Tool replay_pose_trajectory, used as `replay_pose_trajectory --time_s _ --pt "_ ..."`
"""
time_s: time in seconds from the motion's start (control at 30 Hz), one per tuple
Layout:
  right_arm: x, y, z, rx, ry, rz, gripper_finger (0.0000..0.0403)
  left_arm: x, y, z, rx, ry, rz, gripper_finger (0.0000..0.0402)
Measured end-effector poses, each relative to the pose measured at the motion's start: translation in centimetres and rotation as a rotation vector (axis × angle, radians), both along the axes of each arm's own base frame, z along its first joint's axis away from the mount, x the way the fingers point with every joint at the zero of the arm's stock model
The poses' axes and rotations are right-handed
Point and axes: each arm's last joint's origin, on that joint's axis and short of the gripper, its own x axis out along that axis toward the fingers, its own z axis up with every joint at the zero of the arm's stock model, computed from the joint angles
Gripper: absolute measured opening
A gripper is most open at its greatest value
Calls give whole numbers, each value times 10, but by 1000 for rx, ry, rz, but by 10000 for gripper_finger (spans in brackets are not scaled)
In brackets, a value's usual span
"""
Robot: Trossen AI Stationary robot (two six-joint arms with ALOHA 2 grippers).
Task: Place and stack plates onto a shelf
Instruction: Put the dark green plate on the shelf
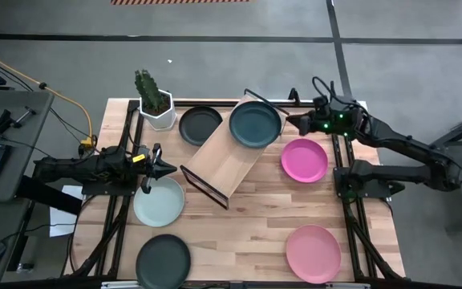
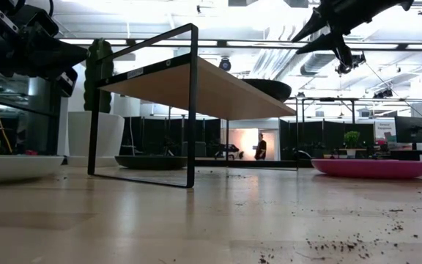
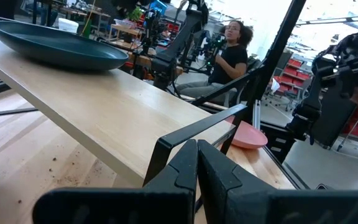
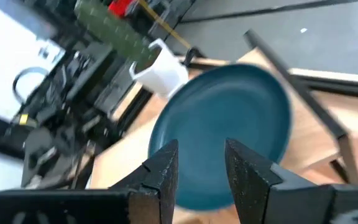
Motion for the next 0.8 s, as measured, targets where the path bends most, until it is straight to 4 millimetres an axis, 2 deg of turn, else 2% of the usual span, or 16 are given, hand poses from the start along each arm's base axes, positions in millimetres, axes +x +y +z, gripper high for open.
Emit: replay_pose_trajectory --time_s 0.53,0.8 --pt "12 37 -4 21 38 285 112 0 0 0 0 0 0 0" --pt "15 55 -6 80 48 371 112 0 0 0 0 0 0 0"
